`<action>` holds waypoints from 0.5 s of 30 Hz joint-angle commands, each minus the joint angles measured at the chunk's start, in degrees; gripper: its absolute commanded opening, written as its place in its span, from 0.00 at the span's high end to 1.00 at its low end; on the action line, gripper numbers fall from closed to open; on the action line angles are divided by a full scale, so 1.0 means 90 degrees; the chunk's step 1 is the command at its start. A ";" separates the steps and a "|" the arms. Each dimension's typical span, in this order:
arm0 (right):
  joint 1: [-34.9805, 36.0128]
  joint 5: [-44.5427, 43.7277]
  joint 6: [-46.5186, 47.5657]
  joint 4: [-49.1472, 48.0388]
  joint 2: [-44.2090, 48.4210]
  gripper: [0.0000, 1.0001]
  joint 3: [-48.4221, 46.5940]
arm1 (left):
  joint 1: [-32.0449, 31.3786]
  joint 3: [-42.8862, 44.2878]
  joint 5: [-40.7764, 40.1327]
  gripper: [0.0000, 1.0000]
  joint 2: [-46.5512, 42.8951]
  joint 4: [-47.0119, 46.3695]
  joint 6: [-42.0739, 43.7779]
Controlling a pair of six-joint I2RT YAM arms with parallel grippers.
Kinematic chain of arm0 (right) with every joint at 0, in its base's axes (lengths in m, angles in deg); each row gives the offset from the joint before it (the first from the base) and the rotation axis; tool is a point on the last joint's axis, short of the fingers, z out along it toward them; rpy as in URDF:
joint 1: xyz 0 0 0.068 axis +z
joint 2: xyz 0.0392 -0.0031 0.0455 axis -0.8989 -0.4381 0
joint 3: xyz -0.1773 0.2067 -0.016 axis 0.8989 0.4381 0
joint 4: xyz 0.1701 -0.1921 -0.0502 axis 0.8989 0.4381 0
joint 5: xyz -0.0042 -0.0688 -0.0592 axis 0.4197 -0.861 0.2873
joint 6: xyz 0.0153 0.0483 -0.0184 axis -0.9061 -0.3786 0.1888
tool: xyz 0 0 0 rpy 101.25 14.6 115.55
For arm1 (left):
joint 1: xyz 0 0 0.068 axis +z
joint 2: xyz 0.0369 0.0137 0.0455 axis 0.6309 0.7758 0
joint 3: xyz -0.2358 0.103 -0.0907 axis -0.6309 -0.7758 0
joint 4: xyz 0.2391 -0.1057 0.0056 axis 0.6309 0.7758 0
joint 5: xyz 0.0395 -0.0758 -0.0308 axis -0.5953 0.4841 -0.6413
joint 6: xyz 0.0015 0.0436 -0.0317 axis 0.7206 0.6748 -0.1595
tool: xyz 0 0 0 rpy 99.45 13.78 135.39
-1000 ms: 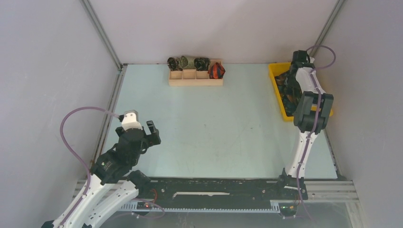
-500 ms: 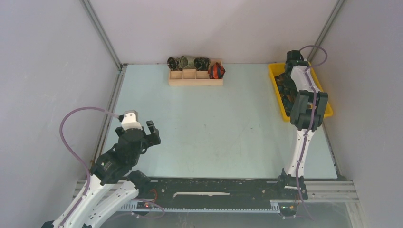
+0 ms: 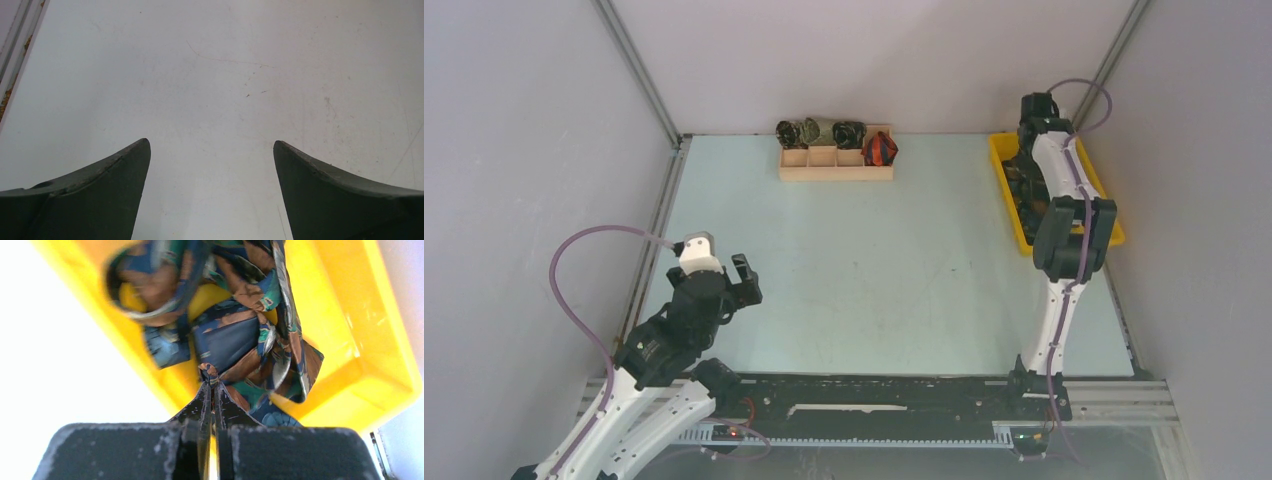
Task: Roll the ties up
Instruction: Pick up the tie from the bin, then flatten out the tie at the center of the board.
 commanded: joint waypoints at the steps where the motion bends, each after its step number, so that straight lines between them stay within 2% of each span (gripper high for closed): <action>1: 0.0770 -0.0165 0.0037 -0.0128 0.1773 1.00 -0.0289 | -0.0015 -0.0106 0.0006 0.00 -0.0044 -0.0143 0.0058; 9: 0.2695 -0.0087 0.0059 -0.0231 0.3018 1.00 -0.0263 | -0.0020 -0.0104 -0.0001 0.00 -0.0107 -0.0143 0.0055; 15: 0.4501 -0.0016 0.0000 -0.0389 0.3266 1.00 -0.0208 | -0.0020 -0.0103 -0.0028 0.00 -0.0165 -0.0139 0.0056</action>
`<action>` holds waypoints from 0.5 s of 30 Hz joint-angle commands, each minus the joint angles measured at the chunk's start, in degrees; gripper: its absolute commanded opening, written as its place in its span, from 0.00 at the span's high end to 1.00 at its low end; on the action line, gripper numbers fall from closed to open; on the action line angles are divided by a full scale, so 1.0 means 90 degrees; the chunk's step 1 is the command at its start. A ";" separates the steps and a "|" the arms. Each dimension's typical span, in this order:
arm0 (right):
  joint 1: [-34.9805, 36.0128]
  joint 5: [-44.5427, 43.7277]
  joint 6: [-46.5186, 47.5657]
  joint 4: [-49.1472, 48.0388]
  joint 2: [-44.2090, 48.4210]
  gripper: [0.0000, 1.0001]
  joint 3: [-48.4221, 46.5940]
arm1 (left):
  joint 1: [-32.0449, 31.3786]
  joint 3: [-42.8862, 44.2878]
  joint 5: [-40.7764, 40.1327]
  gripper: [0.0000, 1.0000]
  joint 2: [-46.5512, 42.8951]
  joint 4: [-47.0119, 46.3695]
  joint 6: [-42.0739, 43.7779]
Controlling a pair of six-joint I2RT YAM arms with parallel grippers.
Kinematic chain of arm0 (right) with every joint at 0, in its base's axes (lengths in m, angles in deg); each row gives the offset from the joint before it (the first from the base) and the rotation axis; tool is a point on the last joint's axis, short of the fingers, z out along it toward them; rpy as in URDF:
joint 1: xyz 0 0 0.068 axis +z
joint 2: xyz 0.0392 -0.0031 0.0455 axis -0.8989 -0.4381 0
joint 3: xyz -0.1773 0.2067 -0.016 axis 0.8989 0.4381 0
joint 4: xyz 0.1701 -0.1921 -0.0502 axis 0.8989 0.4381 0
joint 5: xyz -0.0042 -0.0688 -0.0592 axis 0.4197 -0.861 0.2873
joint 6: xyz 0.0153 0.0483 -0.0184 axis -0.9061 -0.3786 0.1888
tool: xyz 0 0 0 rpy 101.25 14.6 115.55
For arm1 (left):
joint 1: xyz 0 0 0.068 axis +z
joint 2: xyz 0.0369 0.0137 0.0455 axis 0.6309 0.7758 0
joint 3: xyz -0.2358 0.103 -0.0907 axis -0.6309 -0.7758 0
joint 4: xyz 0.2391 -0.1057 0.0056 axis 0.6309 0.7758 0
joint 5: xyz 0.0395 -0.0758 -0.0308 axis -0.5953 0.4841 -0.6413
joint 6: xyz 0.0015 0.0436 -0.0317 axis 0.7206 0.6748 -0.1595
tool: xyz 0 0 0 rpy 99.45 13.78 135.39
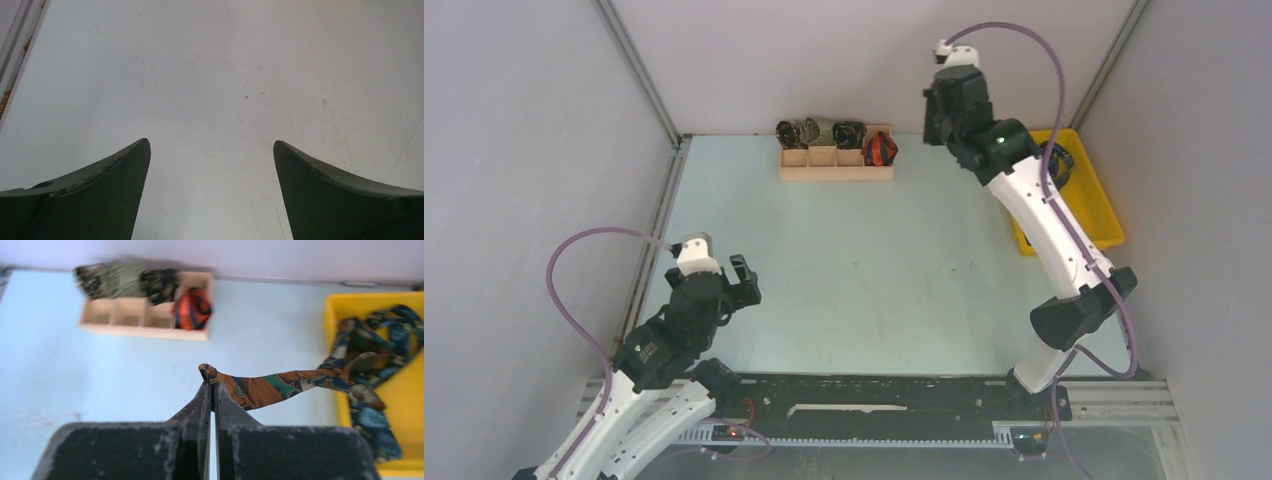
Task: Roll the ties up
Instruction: Flatten out the tie at the center of the board.
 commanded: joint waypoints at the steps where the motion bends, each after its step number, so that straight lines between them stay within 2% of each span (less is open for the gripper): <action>1: 0.1172 0.0036 -0.0043 -0.0147 -0.0008 1.00 -0.0019 | -0.0020 -0.0108 -0.0035 0.00 -0.0088 -0.0136 0.0055; 8: 0.3183 0.0927 -0.0563 -0.0704 -0.0372 1.00 0.0545 | -0.0020 -0.0083 -0.0150 0.00 -0.0209 -0.0066 0.0012; 9: 0.3353 0.1120 -0.0567 -0.0760 -0.0467 0.94 0.0634 | -0.0020 -0.0084 -0.0159 0.00 -0.0248 -0.0066 0.0001; 11: 0.3498 0.1343 -0.0808 -0.0575 -0.0699 0.38 0.0712 | -0.0020 -0.0089 -0.0172 0.00 -0.0284 -0.0063 -0.0001; 12: 0.3478 0.1340 -0.0893 -0.0471 -0.0763 0.14 0.0809 | -0.0020 -0.0086 -0.0175 0.00 -0.0295 -0.0059 -0.0004; 13: 0.3416 0.1243 -0.0943 -0.0408 -0.0766 0.03 0.0952 | -0.0020 -0.0089 -0.0175 0.00 -0.0297 -0.0061 -0.0004; 15: 0.3127 0.1119 -0.0956 -0.0509 -0.0539 0.00 0.1410 | -0.0020 -0.0087 -0.0175 0.00 -0.0296 -0.0058 -0.0004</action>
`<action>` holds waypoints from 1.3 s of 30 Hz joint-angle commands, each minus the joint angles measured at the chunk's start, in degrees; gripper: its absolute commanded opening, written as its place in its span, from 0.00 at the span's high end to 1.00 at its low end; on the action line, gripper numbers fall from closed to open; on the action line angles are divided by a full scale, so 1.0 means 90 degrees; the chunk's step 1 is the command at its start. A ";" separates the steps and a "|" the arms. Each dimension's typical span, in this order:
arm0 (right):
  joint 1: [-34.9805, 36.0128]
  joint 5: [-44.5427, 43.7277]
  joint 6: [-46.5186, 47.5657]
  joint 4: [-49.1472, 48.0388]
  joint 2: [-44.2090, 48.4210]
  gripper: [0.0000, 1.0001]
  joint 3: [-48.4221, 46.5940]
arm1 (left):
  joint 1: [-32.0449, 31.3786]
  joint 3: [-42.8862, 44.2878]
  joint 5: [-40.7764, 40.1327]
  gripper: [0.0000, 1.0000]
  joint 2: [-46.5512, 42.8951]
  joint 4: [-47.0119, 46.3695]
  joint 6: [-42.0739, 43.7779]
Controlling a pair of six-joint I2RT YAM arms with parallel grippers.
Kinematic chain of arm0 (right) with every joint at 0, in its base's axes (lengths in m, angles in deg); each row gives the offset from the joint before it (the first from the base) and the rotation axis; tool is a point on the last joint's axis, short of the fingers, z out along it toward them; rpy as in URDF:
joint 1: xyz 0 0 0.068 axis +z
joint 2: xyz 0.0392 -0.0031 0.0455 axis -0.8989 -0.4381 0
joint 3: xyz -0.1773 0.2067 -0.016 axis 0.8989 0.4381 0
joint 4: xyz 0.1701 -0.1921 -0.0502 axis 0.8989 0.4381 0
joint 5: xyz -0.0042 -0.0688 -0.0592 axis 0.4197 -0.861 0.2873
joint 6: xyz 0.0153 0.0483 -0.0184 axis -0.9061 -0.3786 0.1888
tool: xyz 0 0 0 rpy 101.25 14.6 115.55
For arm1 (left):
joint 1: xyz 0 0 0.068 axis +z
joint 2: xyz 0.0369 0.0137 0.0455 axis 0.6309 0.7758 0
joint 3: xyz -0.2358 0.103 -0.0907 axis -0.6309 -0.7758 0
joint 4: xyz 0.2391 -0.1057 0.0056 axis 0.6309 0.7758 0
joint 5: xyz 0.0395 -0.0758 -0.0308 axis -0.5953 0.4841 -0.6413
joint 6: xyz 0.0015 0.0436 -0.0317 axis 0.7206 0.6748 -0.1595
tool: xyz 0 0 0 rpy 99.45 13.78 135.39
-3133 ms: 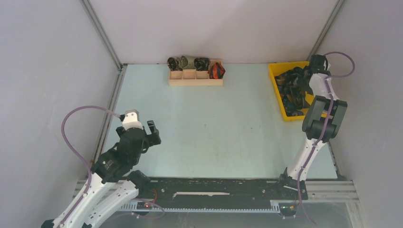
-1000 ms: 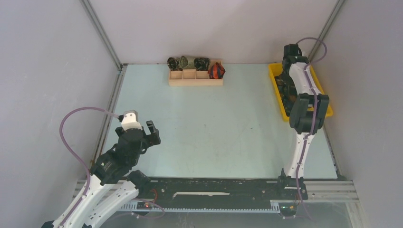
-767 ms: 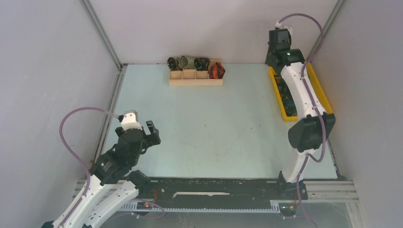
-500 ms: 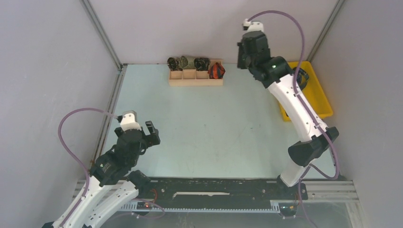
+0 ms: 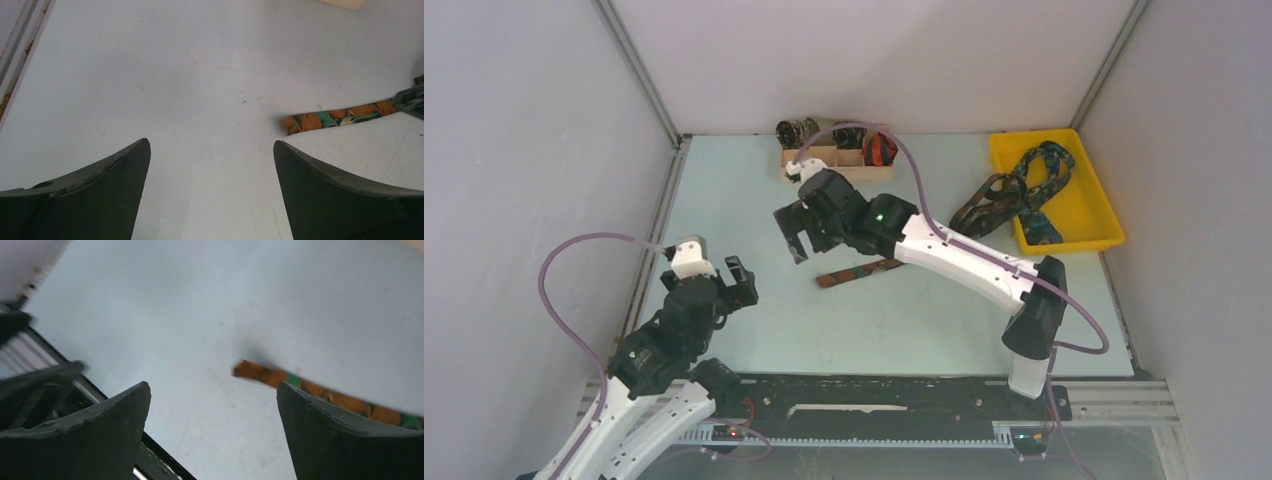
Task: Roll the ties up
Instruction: Flatten out the tie at the center of the board.
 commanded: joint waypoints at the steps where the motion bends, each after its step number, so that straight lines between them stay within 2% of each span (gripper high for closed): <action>1: -0.0754 -0.0004 -0.0315 -0.0188 0.0352 0.00 0.0796 | -0.0020 -0.0092 -0.0131 0.00 -0.0039 -0.0061 0.0003; 4: -0.1767 0.0043 -0.0422 -0.0392 0.0893 0.01 0.1367 | -0.0020 -0.0084 -0.0112 0.00 0.0018 -0.0063 0.0009; 7: -0.2643 -0.0360 -0.0431 -0.0505 0.1107 0.03 0.1820 | -0.0020 -0.0074 -0.0109 0.00 0.0063 -0.0065 0.0013; 11: -0.3621 -0.0890 -0.0504 -0.0476 0.0911 0.05 0.2248 | -0.0020 -0.0074 -0.0129 0.00 0.0049 -0.0066 0.0008; 17: -0.4679 -0.0717 -0.0515 -0.0955 0.0575 0.06 0.2843 | -0.0015 -0.0074 -0.0129 0.00 0.0082 -0.0067 0.0012; 22: -0.5017 -0.0567 -0.0675 -0.1272 0.0320 0.04 0.3193 | -0.0015 -0.0074 -0.0119 0.00 0.0116 -0.0070 0.0008; 29: -0.5201 -0.0360 -0.1013 -0.1782 -0.0024 0.05 0.3636 | -0.0010 -0.0075 -0.0111 0.00 0.0142 -0.0069 0.0008; 35: -0.5305 -0.0188 -0.1218 -0.2192 -0.0358 0.10 0.3722 | -0.0010 -0.0075 -0.0100 0.00 0.0187 -0.0074 0.0008; 39: -0.5328 -0.0127 -0.1373 -0.2511 -0.0561 0.16 0.3765 | -0.0001 -0.0074 -0.0105 0.00 0.0191 -0.0078 0.0008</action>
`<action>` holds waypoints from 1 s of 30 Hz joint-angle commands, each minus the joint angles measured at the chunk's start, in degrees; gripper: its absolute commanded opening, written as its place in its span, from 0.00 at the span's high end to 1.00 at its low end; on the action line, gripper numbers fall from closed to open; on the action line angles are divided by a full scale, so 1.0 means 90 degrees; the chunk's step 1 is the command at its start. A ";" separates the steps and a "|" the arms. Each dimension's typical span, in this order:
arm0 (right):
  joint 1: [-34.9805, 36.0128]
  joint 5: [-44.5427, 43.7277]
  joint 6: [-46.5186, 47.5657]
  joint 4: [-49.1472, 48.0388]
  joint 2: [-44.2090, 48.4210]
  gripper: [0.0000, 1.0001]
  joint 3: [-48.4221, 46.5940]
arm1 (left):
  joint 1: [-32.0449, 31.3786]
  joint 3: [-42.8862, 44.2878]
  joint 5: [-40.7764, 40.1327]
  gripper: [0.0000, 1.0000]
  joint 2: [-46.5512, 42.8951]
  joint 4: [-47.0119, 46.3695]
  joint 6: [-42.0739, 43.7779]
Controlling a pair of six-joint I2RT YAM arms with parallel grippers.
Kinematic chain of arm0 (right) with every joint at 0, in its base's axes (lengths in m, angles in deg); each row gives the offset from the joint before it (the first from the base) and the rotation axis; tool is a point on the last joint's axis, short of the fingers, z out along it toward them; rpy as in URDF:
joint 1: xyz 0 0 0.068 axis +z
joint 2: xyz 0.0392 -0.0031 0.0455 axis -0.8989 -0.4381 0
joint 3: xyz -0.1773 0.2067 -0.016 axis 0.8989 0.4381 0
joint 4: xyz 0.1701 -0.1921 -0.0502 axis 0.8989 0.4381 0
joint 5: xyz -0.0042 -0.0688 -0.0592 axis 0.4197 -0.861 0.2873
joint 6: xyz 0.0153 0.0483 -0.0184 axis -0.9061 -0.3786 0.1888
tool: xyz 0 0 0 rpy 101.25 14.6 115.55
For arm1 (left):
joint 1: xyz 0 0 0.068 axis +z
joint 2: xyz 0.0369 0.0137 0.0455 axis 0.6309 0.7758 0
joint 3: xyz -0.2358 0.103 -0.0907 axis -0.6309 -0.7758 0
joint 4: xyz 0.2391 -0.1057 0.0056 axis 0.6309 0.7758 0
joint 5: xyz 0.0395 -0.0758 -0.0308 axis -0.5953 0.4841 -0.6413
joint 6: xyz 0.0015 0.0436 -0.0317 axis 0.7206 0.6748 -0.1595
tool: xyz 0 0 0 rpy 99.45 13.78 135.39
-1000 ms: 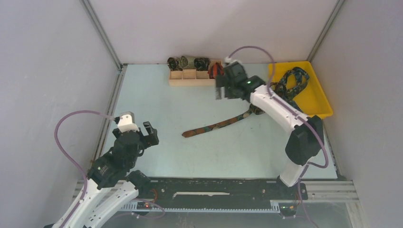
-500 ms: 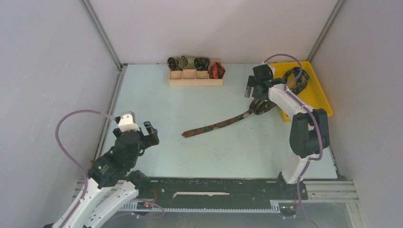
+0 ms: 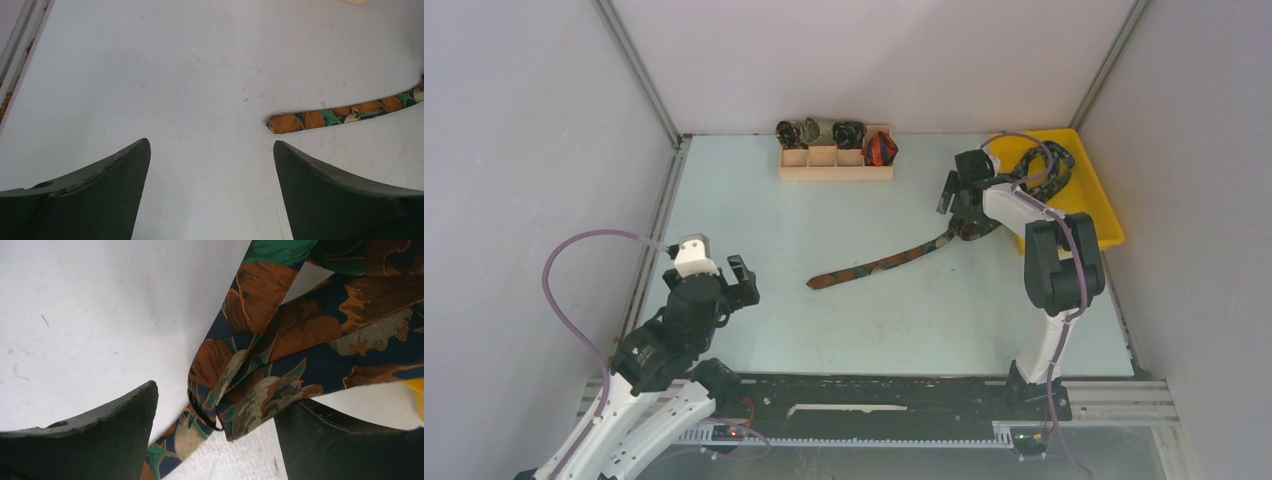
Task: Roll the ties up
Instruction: Flatten out the tie at the center of the board.
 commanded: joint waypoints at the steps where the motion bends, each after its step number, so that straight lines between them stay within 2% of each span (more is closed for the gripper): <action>1: -0.0043 0.0064 -0.0308 -0.0674 -0.0186 0.19 0.0036 | 0.0000 -0.0074 -0.0094 0.00 0.0062 -0.0080 0.0008; 5: -0.0054 -0.0084 -0.0326 -0.0945 -0.0295 0.35 0.0030 | 0.0005 -0.0074 -0.0085 0.00 0.0071 -0.0084 0.0009; 7: -0.0063 -0.0191 -0.0289 -0.1097 -0.0362 0.46 0.0035 | 0.0000 -0.0074 -0.0081 0.00 0.0081 -0.0083 0.0017; 9: -0.0070 -0.0134 -0.0165 -0.1312 -0.0426 0.65 0.0028 | 0.0009 -0.0074 -0.0084 0.00 0.0086 -0.0087 0.0025; 11: -0.0066 -0.0036 0.0076 -0.1528 -0.0420 0.88 0.0035 | 0.0009 -0.0074 -0.0085 0.00 0.0086 -0.0086 0.0018; 13: -0.0064 0.0033 0.0258 -0.1648 -0.0277 1.00 0.0023 | 0.0009 -0.0074 -0.0085 0.00 0.0081 -0.0088 0.0018; 16: -0.0047 0.0241 0.0595 -0.1615 0.0088 1.00 -0.0018 | 0.0009 -0.0074 -0.0085 0.00 0.0089 -0.0087 0.0017; 20: 0.0053 0.1028 0.1066 -0.1433 0.0791 1.00 -0.0062 | 0.0036 -0.0066 -0.0080 0.00 0.0122 -0.0083 0.0018; 30: 0.0622 0.3198 0.1558 0.0582 0.1992 1.00 -0.0663 | 0.0068 -0.0073 -0.0030 0.00 0.0208 -0.0114 0.0032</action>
